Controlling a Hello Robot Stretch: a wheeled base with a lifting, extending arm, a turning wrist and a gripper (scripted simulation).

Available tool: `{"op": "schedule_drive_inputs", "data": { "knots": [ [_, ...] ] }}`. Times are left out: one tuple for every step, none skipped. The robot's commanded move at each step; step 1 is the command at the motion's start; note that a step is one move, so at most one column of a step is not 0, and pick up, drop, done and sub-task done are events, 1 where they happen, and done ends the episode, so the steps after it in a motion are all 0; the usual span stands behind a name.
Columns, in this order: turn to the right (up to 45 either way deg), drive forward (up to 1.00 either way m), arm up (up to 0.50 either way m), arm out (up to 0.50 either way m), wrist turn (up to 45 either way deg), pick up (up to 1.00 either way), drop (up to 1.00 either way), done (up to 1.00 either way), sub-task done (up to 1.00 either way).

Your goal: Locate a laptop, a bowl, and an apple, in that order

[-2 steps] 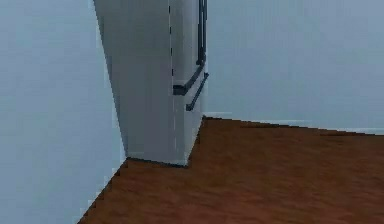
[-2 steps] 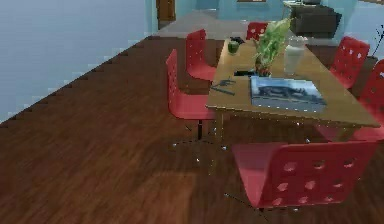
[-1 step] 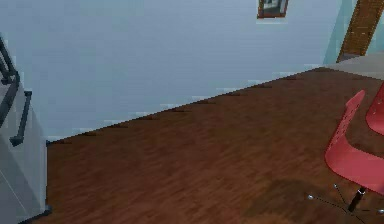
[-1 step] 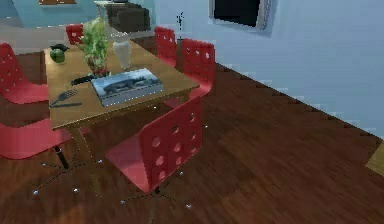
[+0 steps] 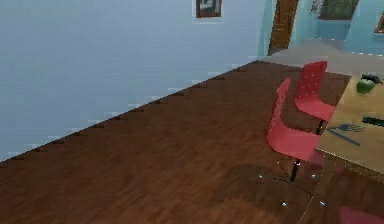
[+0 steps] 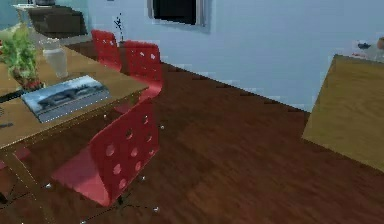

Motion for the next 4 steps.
{"op": "schedule_drive_inputs", "data": {
  "knots": [
    [0.0, 1.0, 0.0, 0.0, 0.0, 0.0, 0.0, 0.0, 0.0],
    [0.0, 0.5, 0.0, 0.0, 0.0, 0.0, 0.0, 0.0, 0.0],
    [27.0, 0.0, 0.0, 0.0, 0.0, 0.0, 0.0, 0.0, 0.0],
    [0.0, 0.4, 0.0, 0.0, 0.0, 0.0, 0.0, 0.0, 0.0]
  ]
}}
